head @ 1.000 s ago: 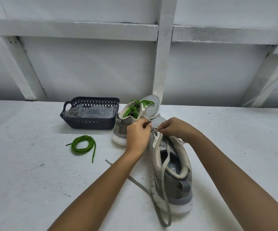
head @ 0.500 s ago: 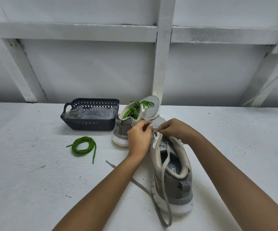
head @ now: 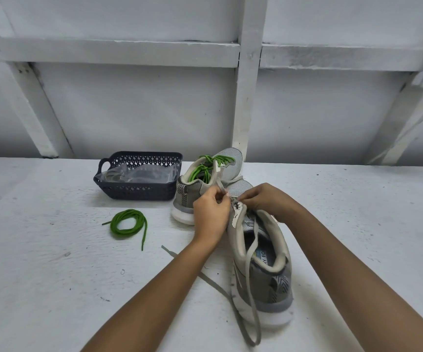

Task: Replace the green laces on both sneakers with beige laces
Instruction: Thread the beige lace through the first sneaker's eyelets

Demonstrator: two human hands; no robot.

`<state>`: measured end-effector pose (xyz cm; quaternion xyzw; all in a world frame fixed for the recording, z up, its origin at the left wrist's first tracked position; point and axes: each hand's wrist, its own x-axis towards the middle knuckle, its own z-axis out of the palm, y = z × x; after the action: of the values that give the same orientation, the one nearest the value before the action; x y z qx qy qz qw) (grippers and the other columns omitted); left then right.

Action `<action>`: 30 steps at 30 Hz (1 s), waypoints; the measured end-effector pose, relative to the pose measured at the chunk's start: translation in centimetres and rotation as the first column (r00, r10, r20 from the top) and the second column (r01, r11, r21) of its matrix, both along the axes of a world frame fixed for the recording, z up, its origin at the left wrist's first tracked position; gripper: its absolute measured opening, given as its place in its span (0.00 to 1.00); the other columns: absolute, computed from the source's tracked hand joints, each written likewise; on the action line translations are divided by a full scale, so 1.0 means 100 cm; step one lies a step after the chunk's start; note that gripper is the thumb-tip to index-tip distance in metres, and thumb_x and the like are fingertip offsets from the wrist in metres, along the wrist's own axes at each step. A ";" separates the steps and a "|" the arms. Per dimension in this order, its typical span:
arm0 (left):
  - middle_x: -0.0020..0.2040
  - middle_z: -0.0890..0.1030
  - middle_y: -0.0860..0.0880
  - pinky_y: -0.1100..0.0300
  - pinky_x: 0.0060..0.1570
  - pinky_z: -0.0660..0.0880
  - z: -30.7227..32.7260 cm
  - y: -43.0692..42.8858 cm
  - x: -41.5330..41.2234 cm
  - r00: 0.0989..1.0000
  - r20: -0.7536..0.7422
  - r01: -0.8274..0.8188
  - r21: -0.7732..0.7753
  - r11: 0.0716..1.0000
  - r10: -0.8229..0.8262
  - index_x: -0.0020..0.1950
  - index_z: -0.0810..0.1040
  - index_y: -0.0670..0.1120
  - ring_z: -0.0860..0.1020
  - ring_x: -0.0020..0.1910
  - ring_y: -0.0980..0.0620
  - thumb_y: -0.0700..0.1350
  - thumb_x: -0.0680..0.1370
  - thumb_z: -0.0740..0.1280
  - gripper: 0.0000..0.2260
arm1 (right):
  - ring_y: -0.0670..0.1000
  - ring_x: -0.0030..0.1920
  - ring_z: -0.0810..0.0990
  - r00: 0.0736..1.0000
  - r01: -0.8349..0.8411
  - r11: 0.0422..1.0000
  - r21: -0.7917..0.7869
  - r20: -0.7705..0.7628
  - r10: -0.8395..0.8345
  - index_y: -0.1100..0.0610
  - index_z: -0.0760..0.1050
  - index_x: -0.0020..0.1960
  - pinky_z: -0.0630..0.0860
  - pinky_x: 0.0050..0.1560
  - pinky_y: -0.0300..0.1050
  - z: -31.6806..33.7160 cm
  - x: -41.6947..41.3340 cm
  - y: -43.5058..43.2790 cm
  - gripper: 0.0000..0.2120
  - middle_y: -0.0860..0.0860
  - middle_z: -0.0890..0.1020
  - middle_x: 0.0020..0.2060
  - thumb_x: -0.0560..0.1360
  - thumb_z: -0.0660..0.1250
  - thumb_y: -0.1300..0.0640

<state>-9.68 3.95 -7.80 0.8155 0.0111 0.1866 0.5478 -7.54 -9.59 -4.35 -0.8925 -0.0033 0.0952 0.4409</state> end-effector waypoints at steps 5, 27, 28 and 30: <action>0.42 0.84 0.45 0.62 0.42 0.72 0.005 0.001 -0.001 0.994 -0.091 0.070 0.064 0.995 -0.064 0.46 0.83 0.41 0.79 0.42 0.51 0.40 0.75 0.68 0.05 | 0.45 0.34 0.75 1.000 -0.009 1.000 0.017 0.001 0.009 0.56 0.84 0.44 0.72 0.40 0.37 -0.003 0.001 -0.001 0.05 0.51 0.81 0.33 0.72 0.69 0.61; 0.73 0.65 0.49 0.52 0.69 0.64 0.028 -0.010 -0.043 0.890 -0.342 0.295 -0.075 0.953 -0.303 0.76 0.59 0.51 0.67 0.69 0.50 0.40 0.79 0.56 0.24 | 0.53 0.44 0.82 0.978 0.205 0.445 0.872 -0.162 -0.133 0.62 0.70 0.38 0.76 0.54 0.49 0.010 -0.024 -0.029 0.12 0.55 0.82 0.35 0.76 0.51 0.66; 0.73 0.65 0.49 0.52 0.68 0.64 0.028 -0.010 -0.044 0.895 -0.339 0.284 -0.069 0.956 -0.290 0.75 0.60 0.50 0.68 0.69 0.49 0.40 0.79 0.56 0.24 | 0.52 0.40 0.83 0.980 0.193 0.374 0.907 -0.160 -0.118 0.61 0.69 0.36 0.76 0.55 0.50 0.015 -0.027 -0.028 0.13 0.55 0.80 0.32 0.76 0.51 0.65; 0.72 0.66 0.48 0.52 0.67 0.66 0.028 -0.013 -0.047 0.901 -0.337 0.263 -0.080 0.962 -0.274 0.75 0.61 0.50 0.69 0.68 0.46 0.40 0.79 0.56 0.23 | 0.51 0.28 0.77 0.979 0.195 0.322 0.927 -0.163 -0.125 0.58 0.65 0.34 0.80 0.44 0.50 0.024 -0.033 -0.027 0.14 0.54 0.73 0.27 0.79 0.51 0.63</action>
<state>-14.33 2.64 -5.03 0.8201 -0.0024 -0.0368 0.5710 -10.80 -12.26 -1.98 -0.4693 0.0441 0.0595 0.8799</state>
